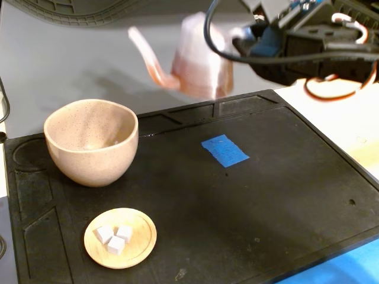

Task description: Pick up a kettle and pour liquid into a cup.

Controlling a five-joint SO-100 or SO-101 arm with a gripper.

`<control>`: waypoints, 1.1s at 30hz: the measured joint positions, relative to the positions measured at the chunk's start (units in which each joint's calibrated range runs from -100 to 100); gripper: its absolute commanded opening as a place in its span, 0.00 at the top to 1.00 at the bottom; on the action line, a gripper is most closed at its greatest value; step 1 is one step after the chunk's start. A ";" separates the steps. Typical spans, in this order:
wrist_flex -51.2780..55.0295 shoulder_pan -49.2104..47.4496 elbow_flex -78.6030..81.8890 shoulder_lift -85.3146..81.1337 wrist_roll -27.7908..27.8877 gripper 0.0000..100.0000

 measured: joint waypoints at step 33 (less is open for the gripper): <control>2.10 -2.12 -16.26 8.73 21.95 0.99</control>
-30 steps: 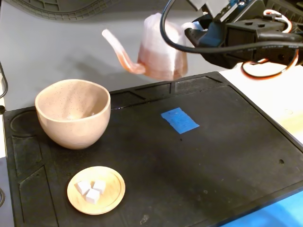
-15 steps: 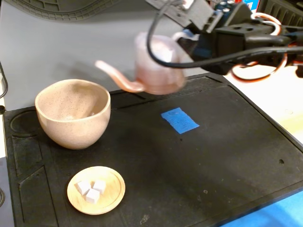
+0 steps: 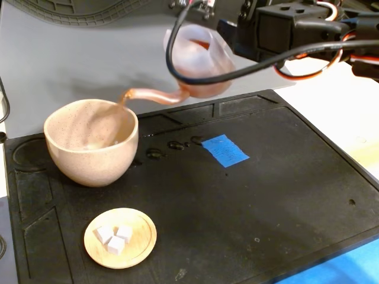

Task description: Pick up a kettle and pour liquid into a cup.

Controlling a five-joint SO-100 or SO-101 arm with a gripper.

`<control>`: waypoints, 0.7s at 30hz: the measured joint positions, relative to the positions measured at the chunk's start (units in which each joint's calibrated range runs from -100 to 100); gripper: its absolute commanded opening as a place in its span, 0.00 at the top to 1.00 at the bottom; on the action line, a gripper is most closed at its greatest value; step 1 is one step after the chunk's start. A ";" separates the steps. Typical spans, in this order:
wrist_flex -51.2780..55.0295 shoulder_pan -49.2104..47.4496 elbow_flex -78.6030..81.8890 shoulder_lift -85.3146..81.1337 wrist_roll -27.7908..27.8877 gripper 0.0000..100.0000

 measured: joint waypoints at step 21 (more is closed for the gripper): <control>0.00 -1.97 -9.44 6.08 2.41 0.99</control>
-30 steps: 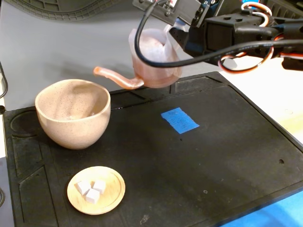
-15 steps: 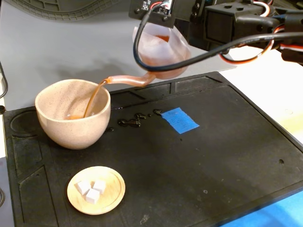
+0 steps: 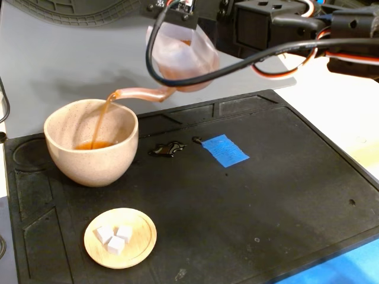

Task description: Pick up a kettle and pour liquid into a cup.

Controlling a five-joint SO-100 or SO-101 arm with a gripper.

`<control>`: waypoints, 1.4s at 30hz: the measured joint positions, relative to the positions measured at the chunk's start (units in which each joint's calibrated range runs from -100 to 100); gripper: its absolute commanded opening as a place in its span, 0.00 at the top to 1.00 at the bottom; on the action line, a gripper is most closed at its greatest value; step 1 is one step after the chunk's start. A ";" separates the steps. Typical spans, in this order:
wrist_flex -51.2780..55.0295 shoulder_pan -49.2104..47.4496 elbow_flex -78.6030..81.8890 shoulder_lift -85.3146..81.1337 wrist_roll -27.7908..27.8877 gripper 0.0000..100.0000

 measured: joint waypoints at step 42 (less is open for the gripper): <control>-6.48 10.96 32.13 -5.65 -18.02 0.99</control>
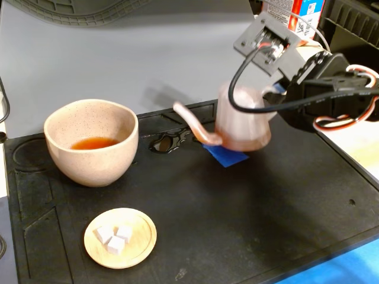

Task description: Pick up a kettle and pour liquid into a cup.

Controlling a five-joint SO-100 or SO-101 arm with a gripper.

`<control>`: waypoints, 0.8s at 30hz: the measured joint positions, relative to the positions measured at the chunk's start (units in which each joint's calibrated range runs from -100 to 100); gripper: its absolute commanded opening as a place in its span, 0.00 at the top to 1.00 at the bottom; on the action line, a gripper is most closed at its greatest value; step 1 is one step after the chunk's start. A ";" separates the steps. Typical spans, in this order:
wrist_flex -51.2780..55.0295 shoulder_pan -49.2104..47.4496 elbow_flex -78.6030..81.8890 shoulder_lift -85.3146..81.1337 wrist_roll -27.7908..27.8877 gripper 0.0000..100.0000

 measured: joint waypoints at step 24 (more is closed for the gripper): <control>-0.53 -2.42 0.68 3.17 0.00 0.99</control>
